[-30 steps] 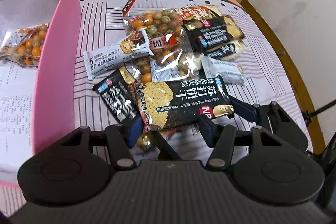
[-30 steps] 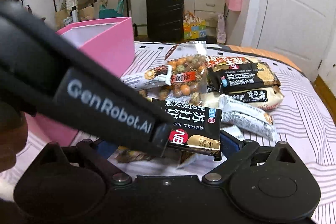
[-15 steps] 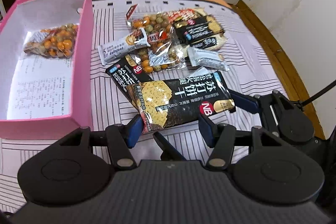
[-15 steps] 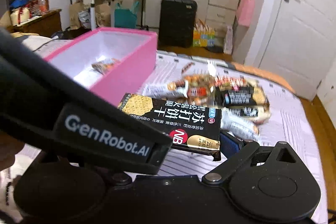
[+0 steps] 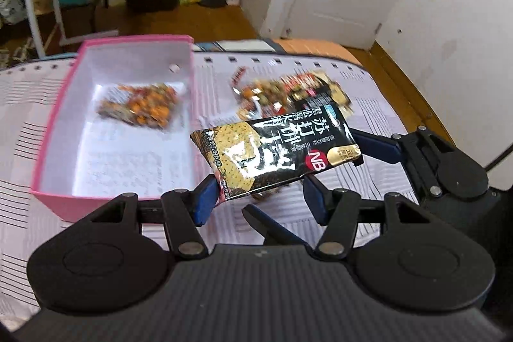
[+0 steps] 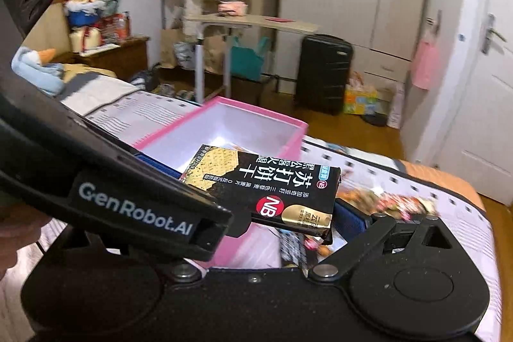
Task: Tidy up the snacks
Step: 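Carry the black cracker packet into the pink box and release it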
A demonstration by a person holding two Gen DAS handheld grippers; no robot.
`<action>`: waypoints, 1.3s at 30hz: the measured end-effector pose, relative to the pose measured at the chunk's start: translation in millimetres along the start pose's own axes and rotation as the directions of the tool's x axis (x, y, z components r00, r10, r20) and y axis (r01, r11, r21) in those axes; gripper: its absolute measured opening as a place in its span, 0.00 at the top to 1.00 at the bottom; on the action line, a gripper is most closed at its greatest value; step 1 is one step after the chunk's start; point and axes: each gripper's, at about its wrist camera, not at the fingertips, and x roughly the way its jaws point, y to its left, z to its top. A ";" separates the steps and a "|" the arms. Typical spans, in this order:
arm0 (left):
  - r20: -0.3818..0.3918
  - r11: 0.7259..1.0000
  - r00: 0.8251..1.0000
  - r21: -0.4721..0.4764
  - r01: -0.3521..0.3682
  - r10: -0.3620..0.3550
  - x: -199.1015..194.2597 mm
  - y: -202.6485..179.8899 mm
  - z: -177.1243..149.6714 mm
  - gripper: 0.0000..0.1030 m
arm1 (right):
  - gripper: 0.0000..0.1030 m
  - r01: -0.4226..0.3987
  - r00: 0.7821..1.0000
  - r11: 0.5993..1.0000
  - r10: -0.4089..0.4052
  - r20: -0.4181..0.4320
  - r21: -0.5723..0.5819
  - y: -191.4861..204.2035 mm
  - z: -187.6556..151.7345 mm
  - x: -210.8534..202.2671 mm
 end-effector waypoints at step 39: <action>-0.042 0.956 0.974 -0.187 -0.227 0.224 77.1 149.1 29.3 0.41 | 0.12 -0.154 0.978 0.974 0.126 -0.168 -0.164 32.8 33.8 130.9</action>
